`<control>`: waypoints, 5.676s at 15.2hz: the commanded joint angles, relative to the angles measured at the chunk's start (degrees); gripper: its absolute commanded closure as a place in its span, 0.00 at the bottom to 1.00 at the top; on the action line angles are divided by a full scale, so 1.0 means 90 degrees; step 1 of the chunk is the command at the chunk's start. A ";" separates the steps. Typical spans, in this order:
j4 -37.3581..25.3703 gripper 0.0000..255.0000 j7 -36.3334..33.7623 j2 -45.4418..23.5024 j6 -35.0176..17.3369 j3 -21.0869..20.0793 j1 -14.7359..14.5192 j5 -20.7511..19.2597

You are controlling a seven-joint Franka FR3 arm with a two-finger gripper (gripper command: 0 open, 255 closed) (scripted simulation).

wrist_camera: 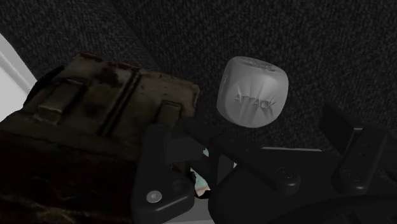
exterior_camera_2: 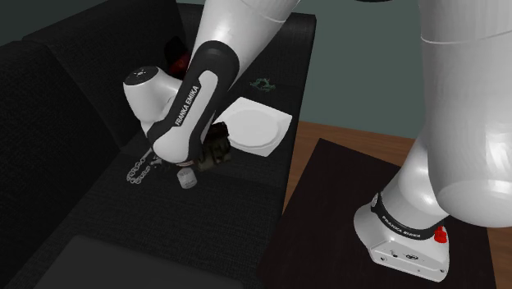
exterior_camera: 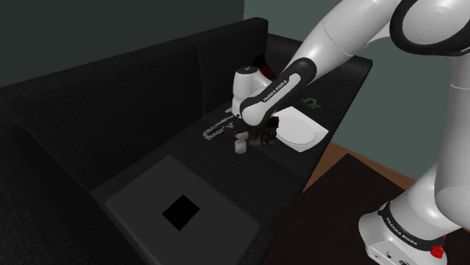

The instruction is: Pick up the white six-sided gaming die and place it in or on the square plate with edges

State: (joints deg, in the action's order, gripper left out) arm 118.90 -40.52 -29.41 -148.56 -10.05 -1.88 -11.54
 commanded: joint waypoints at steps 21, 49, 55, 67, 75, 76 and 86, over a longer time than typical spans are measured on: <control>-0.0111 1.00 -0.0085 -0.0475 -0.0335 0.0135 -0.0044 -0.0143; 0.0151 0.00 -0.0047 -0.0426 -0.0469 0.0088 -0.0034 -0.0135; 0.0085 0.00 -0.0106 -0.0636 -0.0609 0.0123 -0.0052 -0.0218; 0.0239 1.00 -0.0126 -0.0519 -0.0643 0.0096 -0.0022 -0.0233; 0.0220 1.00 -0.0030 -0.0163 -0.0264 -0.0047 0.0087 -0.0119; 0.0238 1.00 -0.0011 -0.0086 -0.0205 -0.0070 0.0105 -0.0095; 0.0339 1.00 0.0183 0.0654 0.0425 -0.0283 0.0263 0.0175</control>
State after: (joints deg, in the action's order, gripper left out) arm 121.83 -39.06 -24.25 -145.33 -12.41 0.35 -10.23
